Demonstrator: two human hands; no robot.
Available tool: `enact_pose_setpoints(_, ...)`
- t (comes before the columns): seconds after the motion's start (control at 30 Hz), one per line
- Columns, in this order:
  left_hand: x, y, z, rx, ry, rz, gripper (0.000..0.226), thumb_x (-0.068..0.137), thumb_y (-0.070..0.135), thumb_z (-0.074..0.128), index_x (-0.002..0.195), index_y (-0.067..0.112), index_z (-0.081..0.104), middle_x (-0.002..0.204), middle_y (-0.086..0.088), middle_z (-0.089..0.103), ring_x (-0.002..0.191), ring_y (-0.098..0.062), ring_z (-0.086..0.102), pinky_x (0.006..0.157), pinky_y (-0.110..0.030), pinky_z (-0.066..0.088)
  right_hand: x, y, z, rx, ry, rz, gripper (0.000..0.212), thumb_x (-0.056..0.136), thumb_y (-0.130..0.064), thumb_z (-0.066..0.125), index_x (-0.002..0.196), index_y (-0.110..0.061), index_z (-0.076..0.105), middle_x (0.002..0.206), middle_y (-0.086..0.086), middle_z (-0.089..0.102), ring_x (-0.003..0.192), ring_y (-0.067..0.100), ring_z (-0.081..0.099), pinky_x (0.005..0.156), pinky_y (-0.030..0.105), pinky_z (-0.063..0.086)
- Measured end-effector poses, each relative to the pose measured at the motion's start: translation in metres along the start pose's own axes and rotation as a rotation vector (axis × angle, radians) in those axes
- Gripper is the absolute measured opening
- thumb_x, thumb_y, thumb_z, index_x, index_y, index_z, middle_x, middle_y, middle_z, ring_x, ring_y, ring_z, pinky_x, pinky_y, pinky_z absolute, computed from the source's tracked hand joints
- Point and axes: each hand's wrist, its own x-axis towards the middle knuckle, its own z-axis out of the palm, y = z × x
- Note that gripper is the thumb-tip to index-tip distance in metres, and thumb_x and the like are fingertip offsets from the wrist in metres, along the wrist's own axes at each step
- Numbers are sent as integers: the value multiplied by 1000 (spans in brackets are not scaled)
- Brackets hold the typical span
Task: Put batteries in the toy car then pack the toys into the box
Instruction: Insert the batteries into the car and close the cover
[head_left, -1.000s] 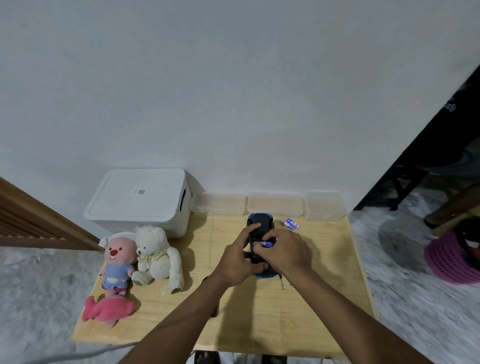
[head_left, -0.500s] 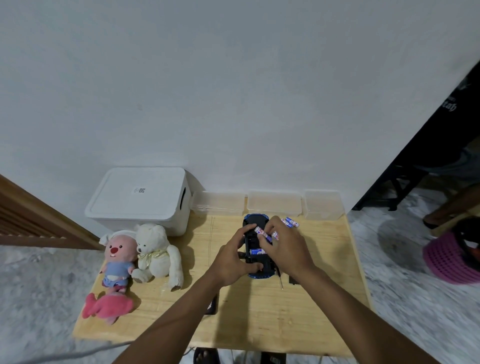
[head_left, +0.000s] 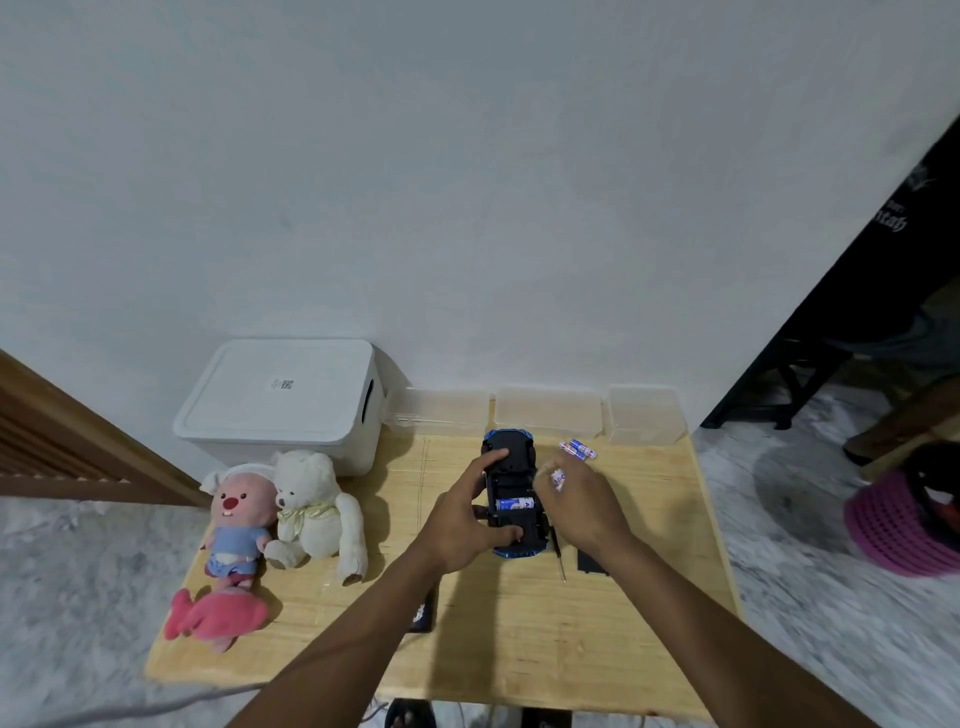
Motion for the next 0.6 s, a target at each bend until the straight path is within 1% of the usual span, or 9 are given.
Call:
enact_pose_setpoints(0.07,1,0,-1,1,11,5,96,74,-5,83,147,42,43,132,2,66,113,-15,68,95,-38,60,-5,3,3,-106,20,-4,15,84,-44,65,84,-31,58,65,-2,64,60,18,59,55,32,45)
enact_pose_setpoints(0.1,2,0,-1,2,19,7,96,74,-6,82,147,42,43,131,2,67,111,-16,69,95,-37,60,-7,4,4,-155,32,-7,17,82,-48,67,85,-32,60,60,-4,61,59,16,58,54,30,44)
enact_pose_setpoints(0.13,2,0,-1,7,25,10,96,73,-6,82,147,42,43,129,2,67,110,-17,70,95,-38,60,-9,4,5,-194,47,-17,18,82,-50,68,88,-33,62,60,-6,60,61,16,59,54,29,45)
enact_pose_setpoints(0.2,3,1,-1,19,29,20,97,73,-5,82,147,42,43,128,4,68,111,-17,69,95,-38,60,-12,3,7,-242,68,-30,18,85,-50,67,94,-35,67,74,-7,65,78,18,64,60,29,47)
enact_pose_setpoints(0.27,3,1,0,35,35,30,97,72,-5,83,148,41,42,129,6,67,112,-14,69,95,-35,59,-15,-2,8,-271,82,-25,19,88,-46,65,103,-36,70,96,-3,71,97,22,66,66,28,45)
enact_pose_setpoints(0.33,4,0,2,47,44,37,98,72,-4,83,148,41,42,129,7,67,113,-13,68,96,-33,58,-17,-6,11,-288,95,-12,23,90,-41,63,109,-31,71,105,1,71,101,26,66,69,29,46)
enact_pose_setpoints(0.43,4,0,4,57,61,39,97,71,1,85,147,44,42,129,8,67,116,-12,66,97,-38,58,-18,-9,14,-238,107,24,22,90,-36,63,107,-24,71,100,2,73,96,27,67,66,28,47)
enact_pose_setpoints(0.53,4,1,4,64,84,48,96,71,4,85,146,46,42,132,10,65,121,-10,63,97,-41,59,-17,-9,16,-154,102,71,20,87,-37,64,96,-20,71,90,1,73,88,26,66,62,29,47)
enact_pose_setpoints(0.6,4,3,3,71,93,54,96,71,4,85,145,47,41,132,11,65,121,-9,63,96,-42,59,-15,-8,17,-99,90,87,20,85,-38,64,88,-20,71,80,0,71,78,26,66,61,31,52)
